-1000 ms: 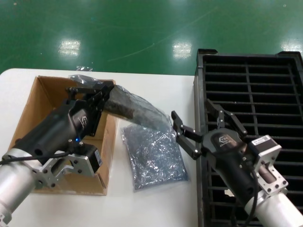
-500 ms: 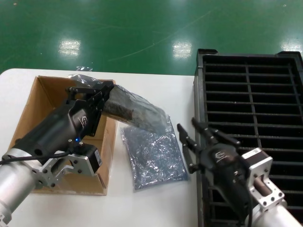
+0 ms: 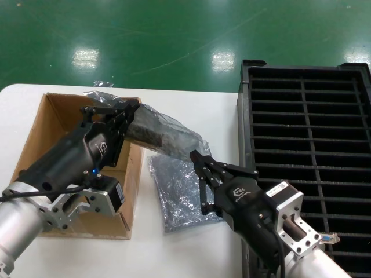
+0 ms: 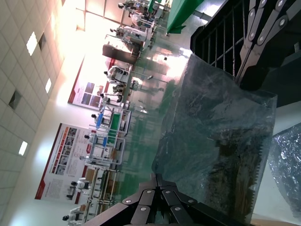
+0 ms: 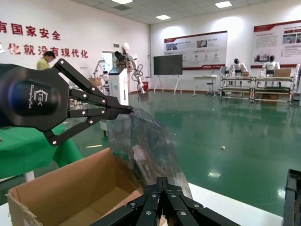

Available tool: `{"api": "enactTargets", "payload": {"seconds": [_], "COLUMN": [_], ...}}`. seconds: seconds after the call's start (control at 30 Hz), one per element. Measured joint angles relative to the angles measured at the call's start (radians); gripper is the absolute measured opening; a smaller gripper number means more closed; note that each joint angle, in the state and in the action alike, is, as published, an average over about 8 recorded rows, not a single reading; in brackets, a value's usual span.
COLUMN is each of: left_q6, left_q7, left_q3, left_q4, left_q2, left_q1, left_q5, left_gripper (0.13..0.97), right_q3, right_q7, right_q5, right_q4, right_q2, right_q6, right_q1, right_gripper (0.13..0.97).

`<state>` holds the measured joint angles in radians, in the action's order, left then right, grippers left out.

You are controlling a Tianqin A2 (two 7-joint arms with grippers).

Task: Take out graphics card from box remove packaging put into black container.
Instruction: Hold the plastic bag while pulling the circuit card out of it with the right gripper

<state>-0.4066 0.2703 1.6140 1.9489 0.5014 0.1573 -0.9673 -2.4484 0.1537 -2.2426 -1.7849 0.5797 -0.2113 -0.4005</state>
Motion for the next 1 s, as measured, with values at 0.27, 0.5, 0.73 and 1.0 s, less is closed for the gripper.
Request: {"api": "enactTargets", "payload": {"seconds": [0.27, 0.5, 0.73, 1.0], "left_q6": [0.000, 0.000, 0.000, 0.000], "left_q7": [0.000, 0.000, 0.000, 0.000], "left_q3": [0.000, 0.000, 0.000, 0.000], "left_q4": [0.000, 0.000, 0.000, 0.000], "left_q2": [0.000, 0.000, 0.000, 0.000], "left_q1": [0.000, 0.000, 0.000, 0.000], "left_q5": [0.000, 0.000, 0.000, 0.000], "left_gripper": [0.139, 0.139, 0.139, 0.139], "right_q3": [0.006, 0.034, 0.058, 0.049], "right_q7": [0.003, 0.000, -0.007, -0.010], "right_q5": [0.011, 0.026, 0.044, 0.060], "right_q4": [0.002, 0.005, 0.020, 0.037], "right_q2": [-0.002, 0.007, 0.001, -0.022], "right_q6": [0.014, 0.019, 0.030, 0.045], "right_q1": [-0.007, 0.003, 0.010, -0.001], "right_gripper": [0.139, 0.133, 0.133, 0.133]}}
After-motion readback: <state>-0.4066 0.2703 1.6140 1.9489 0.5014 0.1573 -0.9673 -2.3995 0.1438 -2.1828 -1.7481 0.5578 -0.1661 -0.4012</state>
